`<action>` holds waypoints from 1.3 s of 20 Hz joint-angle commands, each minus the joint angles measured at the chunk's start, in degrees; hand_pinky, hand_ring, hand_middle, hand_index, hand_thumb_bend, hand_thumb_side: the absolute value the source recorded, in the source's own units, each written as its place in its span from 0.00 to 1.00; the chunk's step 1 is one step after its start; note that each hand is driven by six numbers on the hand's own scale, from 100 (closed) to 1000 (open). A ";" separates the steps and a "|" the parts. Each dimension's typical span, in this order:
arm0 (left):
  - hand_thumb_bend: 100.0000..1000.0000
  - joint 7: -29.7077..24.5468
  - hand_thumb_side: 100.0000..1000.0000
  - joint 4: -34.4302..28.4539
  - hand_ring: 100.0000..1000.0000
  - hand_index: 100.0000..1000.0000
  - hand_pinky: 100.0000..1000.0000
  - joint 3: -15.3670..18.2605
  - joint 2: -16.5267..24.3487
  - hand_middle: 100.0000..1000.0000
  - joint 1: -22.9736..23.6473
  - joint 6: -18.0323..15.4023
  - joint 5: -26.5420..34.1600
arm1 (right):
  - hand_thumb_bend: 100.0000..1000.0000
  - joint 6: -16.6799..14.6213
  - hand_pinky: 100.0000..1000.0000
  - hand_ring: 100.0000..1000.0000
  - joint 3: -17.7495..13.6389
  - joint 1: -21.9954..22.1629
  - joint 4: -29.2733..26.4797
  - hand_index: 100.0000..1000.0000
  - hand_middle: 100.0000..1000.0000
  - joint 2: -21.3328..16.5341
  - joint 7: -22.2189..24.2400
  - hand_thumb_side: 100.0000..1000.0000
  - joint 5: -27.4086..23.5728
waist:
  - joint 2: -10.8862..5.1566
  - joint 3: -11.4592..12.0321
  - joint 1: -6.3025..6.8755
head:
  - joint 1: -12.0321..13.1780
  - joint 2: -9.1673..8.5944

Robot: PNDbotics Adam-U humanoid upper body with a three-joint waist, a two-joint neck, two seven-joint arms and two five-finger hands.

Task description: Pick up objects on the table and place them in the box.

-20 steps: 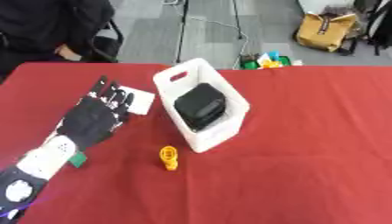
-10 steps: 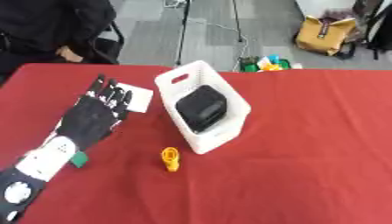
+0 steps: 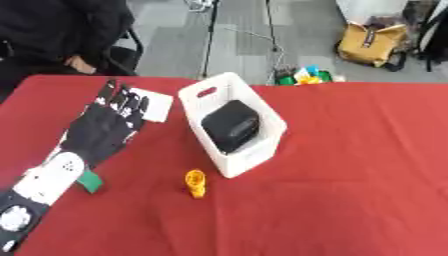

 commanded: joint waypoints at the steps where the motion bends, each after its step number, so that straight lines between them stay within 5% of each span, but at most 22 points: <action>1: 0.00 -1.17 0.35 -2.70 0.69 0.60 0.71 0.16 2.20 0.53 -1.21 0.18 0.09 | 0.00 0.14 0.77 0.83 -0.05 -0.11 -1.32 0.69 0.68 -1.11 -0.17 0.97 -0.51 | -1.54 0.13 0.10 | -0.33 0.04; 12: 0.00 -3.50 0.35 -7.57 0.69 0.60 0.71 -1.14 2.82 0.53 -4.81 -0.94 1.50 | 0.00 0.41 0.77 0.83 0.13 0.07 -1.32 0.69 0.68 -1.24 0.11 0.97 -0.53 | -1.89 -0.12 0.59 | -0.31 0.47; 26: 0.00 -4.35 0.35 -3.07 0.69 0.60 0.72 -3.37 -0.42 0.54 -10.56 -3.69 0.64 | 0.00 0.34 0.77 0.83 0.56 0.15 -1.32 0.69 0.68 -1.31 0.65 0.97 -0.81 | -2.05 -0.85 0.94 | 0.16 0.38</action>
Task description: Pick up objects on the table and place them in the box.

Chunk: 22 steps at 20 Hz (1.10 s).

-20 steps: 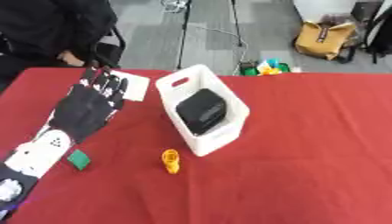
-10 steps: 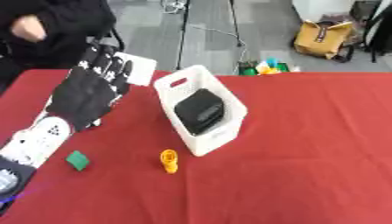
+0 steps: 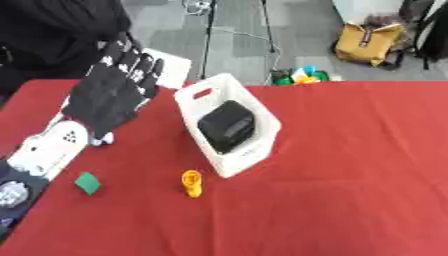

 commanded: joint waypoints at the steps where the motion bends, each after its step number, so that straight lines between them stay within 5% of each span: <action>1: 0.00 -0.04 0.35 1.63 0.70 0.60 0.73 -0.27 -0.27 0.54 -2.14 -0.88 -0.80 | 0.00 -0.04 0.77 0.83 0.19 -0.29 -1.32 0.69 0.68 -1.26 0.25 0.97 -0.57 | -1.46 -0.19 -0.02 | 0.29 0.04; 22: 0.00 2.56 0.37 14.26 0.71 0.60 0.75 -3.11 -6.72 0.56 -7.36 -4.34 -5.51 | 0.00 0.25 0.77 0.84 0.57 -0.26 -1.32 0.69 0.68 -1.12 1.13 0.97 -0.69 | -1.33 -1.29 0.64 | 0.72 -0.13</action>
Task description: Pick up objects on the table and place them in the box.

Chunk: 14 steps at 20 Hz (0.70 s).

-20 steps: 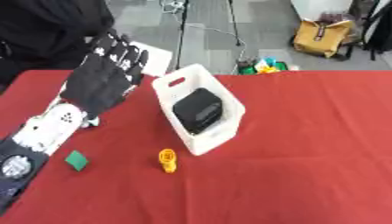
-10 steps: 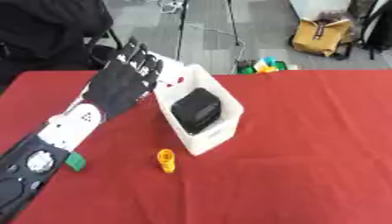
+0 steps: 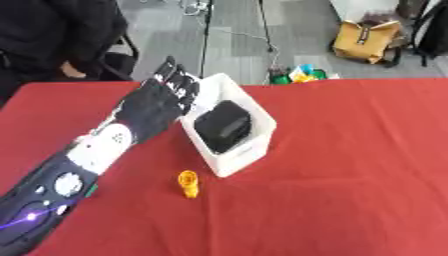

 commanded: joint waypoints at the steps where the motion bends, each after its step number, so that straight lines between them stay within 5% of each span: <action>1: 0.00 0.46 0.37 0.73 0.71 0.60 0.75 0.15 -0.20 0.56 -1.90 -0.44 -0.60 | 0.00 -0.10 0.77 0.84 -0.03 -0.26 -1.32 0.69 0.68 -1.10 0.23 0.97 -0.50 | -1.33 -0.16 -0.10 | 0.24 -0.12; 11: 0.01 1.60 0.43 4.49 0.72 0.61 0.76 0.33 -2.03 0.58 -2.78 -1.00 -1.56 | 0.00 -0.08 0.77 0.84 0.11 -0.30 -1.32 0.69 0.68 -1.12 0.50 0.97 -0.58 | -1.31 -0.43 0.08 | 0.38 -0.20; 14: 0.18 1.43 0.56 4.94 0.75 0.67 0.79 0.17 -2.04 0.64 -2.89 -2.04 -2.10 | 0.00 -0.05 0.77 0.84 0.14 -0.29 -1.32 0.69 0.68 -1.16 0.53 0.97 -0.61 | -1.37 -0.35 0.16 | 0.38 -0.04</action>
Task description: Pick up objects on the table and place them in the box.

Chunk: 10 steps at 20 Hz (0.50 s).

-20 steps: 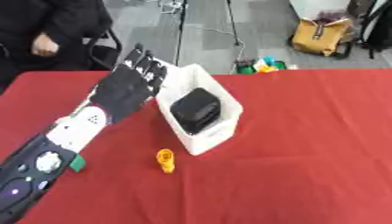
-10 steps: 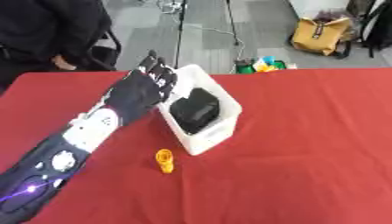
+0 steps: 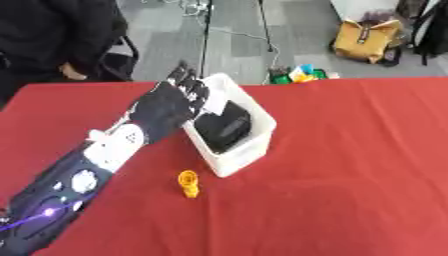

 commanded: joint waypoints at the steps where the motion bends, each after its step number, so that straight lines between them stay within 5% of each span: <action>1: 0.20 -0.15 0.59 0.30 0.76 0.68 0.81 0.12 0.04 0.66 -0.81 -1.26 -0.78 | 0.00 -0.02 0.77 0.84 0.12 -0.29 -1.32 0.69 0.68 -1.16 0.23 0.97 -0.60 | -1.24 -0.06 -0.07 | 0.17 0.02; 3: 0.20 -0.46 0.59 0.31 0.76 0.68 0.81 0.15 0.03 0.66 -0.88 -1.87 -1.13 | 0.00 0.04 0.77 0.84 0.13 -0.30 -1.32 0.69 0.68 -1.17 0.25 0.97 -0.66 | -1.27 0.00 -0.05 | 0.16 0.04; 6: 0.30 -2.03 0.81 0.83 0.84 0.82 0.91 0.24 -0.01 0.78 -0.94 -2.84 -1.83 | 0.00 0.08 0.77 0.84 0.13 -0.27 -1.32 0.69 0.68 -1.19 0.29 0.97 -0.66 | -1.34 0.01 -0.03 | 0.18 0.07; 10: 0.31 -5.08 0.93 0.97 0.91 0.94 0.97 0.39 -0.13 0.89 -1.20 -4.18 -2.94 | 0.00 0.09 0.77 0.84 0.11 -0.25 -1.32 0.69 0.69 -1.23 0.23 0.97 -0.69 | -1.41 -0.02 0.00 | 0.12 0.10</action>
